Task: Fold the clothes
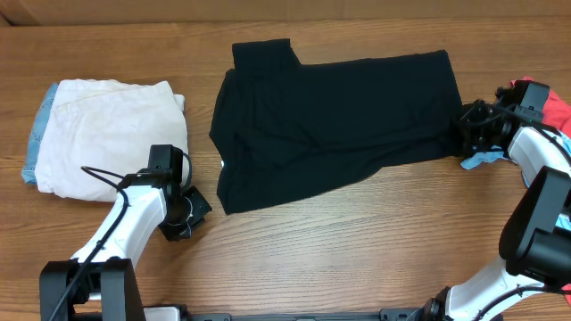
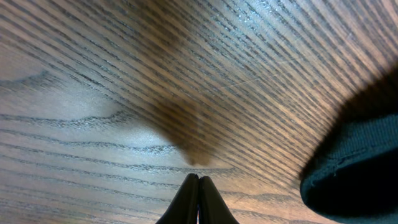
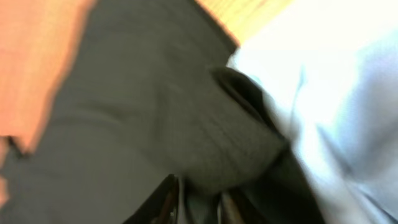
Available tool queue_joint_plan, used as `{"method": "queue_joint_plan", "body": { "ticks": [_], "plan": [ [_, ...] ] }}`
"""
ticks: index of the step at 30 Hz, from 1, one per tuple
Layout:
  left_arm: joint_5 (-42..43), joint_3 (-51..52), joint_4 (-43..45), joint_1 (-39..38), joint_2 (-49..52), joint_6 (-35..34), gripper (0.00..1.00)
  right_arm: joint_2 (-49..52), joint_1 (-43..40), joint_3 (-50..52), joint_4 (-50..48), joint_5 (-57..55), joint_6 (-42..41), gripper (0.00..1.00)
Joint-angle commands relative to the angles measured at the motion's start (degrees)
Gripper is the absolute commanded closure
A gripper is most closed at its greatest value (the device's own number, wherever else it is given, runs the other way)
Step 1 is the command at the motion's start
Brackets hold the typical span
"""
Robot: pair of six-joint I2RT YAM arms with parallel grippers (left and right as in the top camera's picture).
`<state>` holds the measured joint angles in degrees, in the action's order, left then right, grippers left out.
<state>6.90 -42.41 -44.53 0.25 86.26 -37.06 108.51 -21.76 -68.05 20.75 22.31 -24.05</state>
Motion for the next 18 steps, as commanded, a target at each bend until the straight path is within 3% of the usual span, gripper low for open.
{"method": "queue_joint_plan", "body": {
  "ticks": [1,3,4,5,7,8,10,12,13,14,18],
  "plan": [
    [0.63,-0.81,0.02,0.2,-0.92,1.14,0.96,1.03,0.37,-0.37,-7.26,11.15,-0.24,0.82],
    [0.68,-0.81,0.0,0.2,-0.92,1.14,0.96,1.14,0.55,-0.37,-7.96,10.93,-0.7,0.82],
    [0.7,-0.81,0.0,0.2,-0.92,1.14,0.96,1.14,0.55,-0.37,-8.07,10.14,-0.87,0.77],
    [0.7,-0.81,0.0,0.2,-0.92,1.14,0.96,1.14,0.55,-0.37,-8.55,8.57,-0.85,0.55],
    [0.7,-0.81,0.04,0.2,-0.92,1.14,0.95,1.11,0.07,-0.48,-9.35,8.0,-0.79,0.34],
    [0.76,-0.81,0.07,0.2,-0.92,1.38,0.91,1.11,-0.9,-0.81,-8.48,8.07,-0.79,0.31],
    [3.13,-0.81,0.55,0.2,-0.92,3.61,0.87,0.94,-2.84,-1.57,-5.53,9.62,0.44,0.3],
    [10.64,-0.81,3.23,0.02,-0.92,9.51,0.78,0.33,-5.51,-2.47,-1.14,12.09,3.43,0.32],
    [16.09,-0.81,5.33,-0.22,-0.92,13.86,0.67,-0.35,-7.23,-2.8,2.08,12.52,5.31,0.34],
    [18.62,-0.81,6.73,-0.61,-0.92,15.5,0.49,-1.07,-8.98,-3.04,6.21,12.26,6.86,0.35],
    [16.09,-0.81,7.87,-2.1,-0.66,15.43,0.35,-1.36,-11.74,-2.69,17.18,9.77,7.89,0.4]
  ]
}}
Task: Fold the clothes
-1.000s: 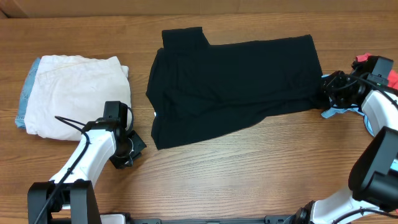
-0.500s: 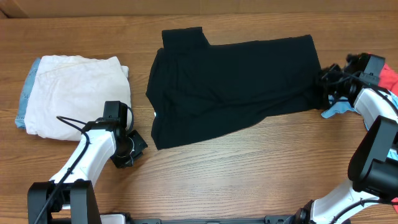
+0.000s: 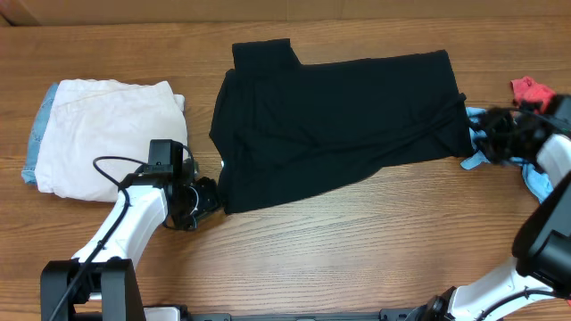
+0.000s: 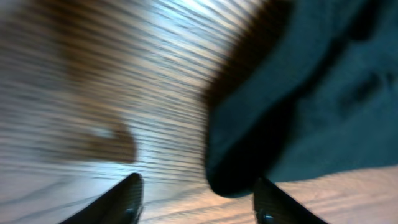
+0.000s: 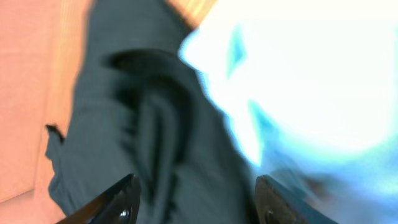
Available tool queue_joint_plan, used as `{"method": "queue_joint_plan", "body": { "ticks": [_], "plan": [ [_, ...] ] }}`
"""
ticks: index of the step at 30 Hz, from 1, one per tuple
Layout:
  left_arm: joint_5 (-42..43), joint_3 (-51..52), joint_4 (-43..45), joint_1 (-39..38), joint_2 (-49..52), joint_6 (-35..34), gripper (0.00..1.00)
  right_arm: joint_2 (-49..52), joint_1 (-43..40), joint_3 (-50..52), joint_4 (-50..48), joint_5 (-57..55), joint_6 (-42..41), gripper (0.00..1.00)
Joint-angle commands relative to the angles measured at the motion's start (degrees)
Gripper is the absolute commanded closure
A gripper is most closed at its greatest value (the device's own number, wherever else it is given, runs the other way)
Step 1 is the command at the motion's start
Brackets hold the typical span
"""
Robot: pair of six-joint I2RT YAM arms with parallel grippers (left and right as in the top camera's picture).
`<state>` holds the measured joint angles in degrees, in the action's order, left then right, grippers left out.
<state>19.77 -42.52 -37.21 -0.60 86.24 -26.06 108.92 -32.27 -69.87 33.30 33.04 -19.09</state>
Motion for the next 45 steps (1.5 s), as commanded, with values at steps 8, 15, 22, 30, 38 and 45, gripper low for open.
{"method": "queue_joint_plan", "body": {
  "ticks": [8,15,22,30,38,45],
  "plan": [
    [-2.67,-0.7,7.74,-3.52,3.89,-4.17,0.32,-1.77,2.64,1.25,8.0,-4.96,2.64,0.43],
    [0.04,-0.7,10.84,-7.3,13.25,-7.89,0.75,-1.77,3.37,1.25,8.0,-7.58,2.58,0.42],
    [-2.36,-0.85,5.03,-2.32,11.96,-9.64,0.96,-1.11,3.58,1.25,3.74,-13.55,-0.42,0.46],
    [-2.34,-0.87,5.09,0.81,11.06,-7.63,0.96,2.8,8.79,1.25,3.52,-13.09,-0.61,0.69],
    [-3.78,-0.9,3.23,2.08,11.04,-5.62,0.96,-0.39,4.74,-1.97,8.92,-20.7,-0.61,0.96],
    [-5.4,-1.42,0.96,4.98,11.04,-2.93,0.96,-2.8,-1.27,-2.93,12.41,-22.32,-0.59,0.96]
  ]
}}
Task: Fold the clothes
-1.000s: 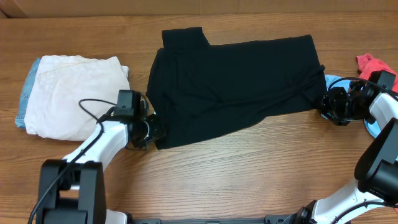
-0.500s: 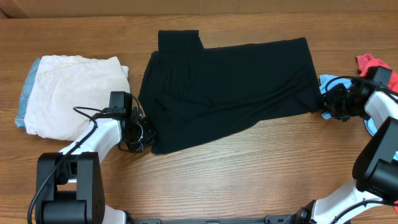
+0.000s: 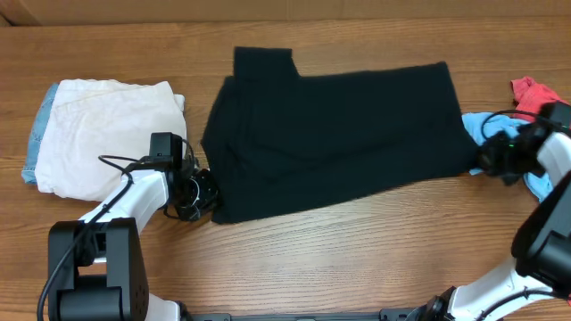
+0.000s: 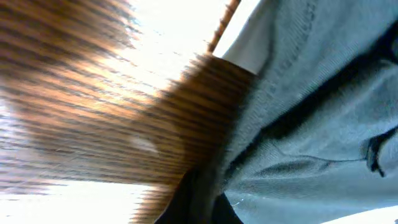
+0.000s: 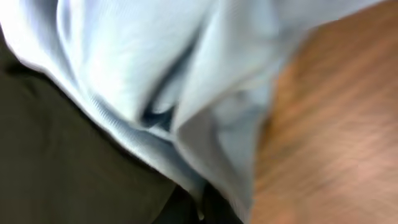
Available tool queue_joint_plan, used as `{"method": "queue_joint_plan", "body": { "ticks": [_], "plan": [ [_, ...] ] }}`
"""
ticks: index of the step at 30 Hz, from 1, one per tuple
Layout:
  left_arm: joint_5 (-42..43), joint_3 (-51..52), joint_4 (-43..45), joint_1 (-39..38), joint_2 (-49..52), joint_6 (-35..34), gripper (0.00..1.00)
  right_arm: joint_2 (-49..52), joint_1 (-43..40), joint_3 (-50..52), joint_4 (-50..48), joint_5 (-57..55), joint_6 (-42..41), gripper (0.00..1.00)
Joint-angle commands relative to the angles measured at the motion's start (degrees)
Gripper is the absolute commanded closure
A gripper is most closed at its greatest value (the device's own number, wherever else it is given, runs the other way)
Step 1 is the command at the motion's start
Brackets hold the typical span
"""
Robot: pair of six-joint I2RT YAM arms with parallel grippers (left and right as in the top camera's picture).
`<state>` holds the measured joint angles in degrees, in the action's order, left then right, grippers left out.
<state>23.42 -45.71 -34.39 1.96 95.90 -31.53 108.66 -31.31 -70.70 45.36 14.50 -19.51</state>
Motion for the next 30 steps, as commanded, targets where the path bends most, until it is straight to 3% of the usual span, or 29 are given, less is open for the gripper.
{"method": "queue_joint_plan", "body": {
  "ticks": [1,8,14,16,18,24,27,30],
  "plan": [
    [-9.03,1.57,-2.14,2.84,1.36,2.89,0.96,-2.54,-2.45,-2.1,0.72,-3.8,-0.17,0.96],
    [-9.18,-1.53,-6.08,4.13,1.36,6.51,0.96,-2.54,-2.69,-2.1,6.6,-7.34,0.42,0.87],
    [-12.76,-4.57,-13.2,4.13,0.26,9.9,0.96,-2.54,-2.84,-2.1,15.04,-9.99,-1.75,0.89],
    [-13.33,-5.88,-14.82,4.13,-0.7,10.78,0.95,-2.54,-2.84,-2.1,16.55,-10.01,-1.97,0.78],
    [-13.29,-7.56,-16.39,4.13,-2.08,11.5,0.81,-2.6,-2.95,-2.19,16.79,-10.03,-2.43,0.7],
    [-10.78,-15.87,-24.96,4.02,-6.93,15.56,0.47,-4.2,-4.13,-6.95,17.59,-10.97,-4.74,0.66],
    [-8.15,-22.64,-31.5,4.0,-8.17,17.0,0.41,-6.29,-4.02,-11.82,19.12,-9.51,-4.5,0.62],
    [-4.63,-30.75,-35.17,3.98,-8.17,19.3,0.37,-8.57,-3.98,-16.61,18.23,1.11,0.66,0.59]
  ]
}}
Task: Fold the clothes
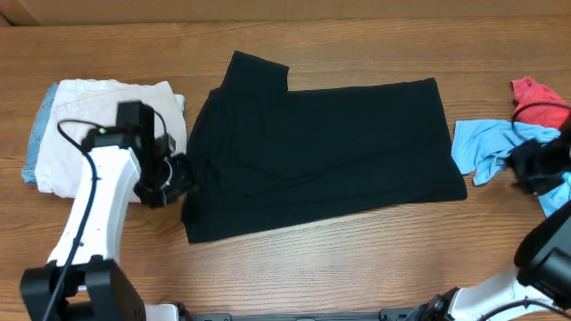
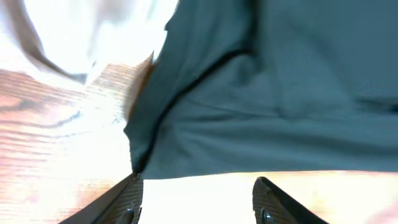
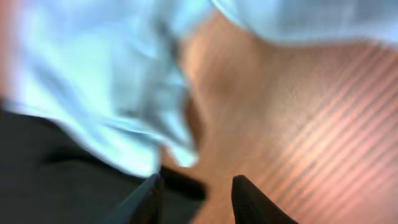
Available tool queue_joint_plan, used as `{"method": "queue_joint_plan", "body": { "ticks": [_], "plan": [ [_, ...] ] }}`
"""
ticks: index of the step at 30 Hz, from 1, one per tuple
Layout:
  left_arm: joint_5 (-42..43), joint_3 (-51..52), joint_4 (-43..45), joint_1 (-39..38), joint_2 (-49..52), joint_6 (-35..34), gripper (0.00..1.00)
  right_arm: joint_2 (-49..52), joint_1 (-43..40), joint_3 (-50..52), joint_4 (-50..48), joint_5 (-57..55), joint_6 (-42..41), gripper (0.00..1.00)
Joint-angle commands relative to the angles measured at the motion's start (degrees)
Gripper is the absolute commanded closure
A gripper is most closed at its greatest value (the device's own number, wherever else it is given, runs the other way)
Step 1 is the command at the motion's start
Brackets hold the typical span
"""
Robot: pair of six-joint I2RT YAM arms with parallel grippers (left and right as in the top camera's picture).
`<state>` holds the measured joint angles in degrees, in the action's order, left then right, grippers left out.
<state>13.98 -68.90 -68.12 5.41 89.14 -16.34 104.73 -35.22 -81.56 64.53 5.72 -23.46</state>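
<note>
A black garment [image 1: 326, 152] lies spread flat across the middle of the table, its lower left corner near the table's front. My left gripper [image 1: 171, 183] hovers just left of that corner. In the left wrist view the gripper [image 2: 199, 205] is open, its jaws wide apart, with the black garment [image 2: 261, 93] beyond the fingertips. My right gripper [image 1: 528, 169] is off the garment's right edge. The right wrist view is blurred but shows this gripper [image 3: 199, 199] open and empty above the wood, with the black garment [image 3: 43, 186] at lower left.
A folded cream pile [image 1: 103, 134] on a denim piece sits at the left, close to my left arm. A crumpled light blue cloth [image 1: 486, 147] and a red cloth [image 1: 535, 92] lie at the right edge, beside my right gripper.
Both grippers were shut on the black garment's lower corners. Now both are open and clear of the cloth. The garment lies flatter and slightly further left. My left arm has risen.
My left gripper was shut over bare wood by the garment's lower left corner, and the right was shut at its right edge. Then both were open near the corners. Then both were shut on the lower corners with the cloth stretched. Now it lies released.
</note>
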Motion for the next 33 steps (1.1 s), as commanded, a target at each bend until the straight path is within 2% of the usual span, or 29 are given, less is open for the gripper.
{"method": "queue_joint_plan", "body": {
  "ticks": [1,3,4,6,8,10,11,16,19,26,28,29,30,33],
  "plan": [
    [6.01,-9.68,-1.18,0.5,-1.42,4.72,0.33,-5.22,-0.04,-6.8,-1.66,14.1,6.91,0.56],
    [8.35,-13.73,1.36,0.15,-1.42,5.95,0.21,-6.25,0.2,-8.35,-3.02,22.08,11.04,0.51],
    [8.87,-15.98,4.63,-0.46,-1.4,6.47,0.19,-6.91,0.5,-9.09,-4.11,26.23,12.74,0.49],
    [8.68,-18.01,8.76,-1.55,-0.85,7.5,0.25,-7.39,1.16,-9.77,-4.83,29.29,13.09,0.49],
    [8.72,-21.29,11.74,-3.45,2.56,8.39,0.21,-7.45,2.95,-10.1,-4.81,30.45,13.16,0.49],
    [8.48,-25.77,11.37,-5.16,9.7,11.04,0.19,-7.43,5.33,-10.01,-4.24,30.4,15.63,0.49],
    [8.57,-30.86,11.45,-6.25,17.92,12.17,0.16,-7.43,7.74,-10.01,-4.02,30.29,18.45,0.49],
    [8.24,-49.07,12.35,-8.48,38.75,13.6,0.08,-7.43,12.24,-10.01,-3.82,27.45,18.78,0.48],
    [3.41,-61.2,14.6,-10.29,51.39,13.62,0.05,-7.43,13.42,-10.01,-2.71,25.14,18.8,0.48],
    [-9.11,-63.91,23.85,-13.88,61.53,13.75,0.07,-7.43,13.42,-9.9,-1.86,23.65,18.8,0.47],
    [-11.47,-63.91,24.76,-15.04,63.14,13.81,0.18,-7.43,13.42,-9.9,-2.05,23.56,18.8,0.47],
    [-13.05,-63.91,25.29,-15.85,64.3,13.79,0.35,-7.43,13.42,-9.9,-2.12,22.84,18.8,0.47],
    [-13.57,-63.91,25.4,-16.26,64.67,13.81,0.43,-7.43,13.42,-9.9,-2.23,22.25,18.8,0.47],
    [-15.34,-63.91,25.07,-17.35,65.26,13.79,0.76,-7.41,13.42,-9.9,-3.8,19.91,18.73,0.47]
  ]
}}
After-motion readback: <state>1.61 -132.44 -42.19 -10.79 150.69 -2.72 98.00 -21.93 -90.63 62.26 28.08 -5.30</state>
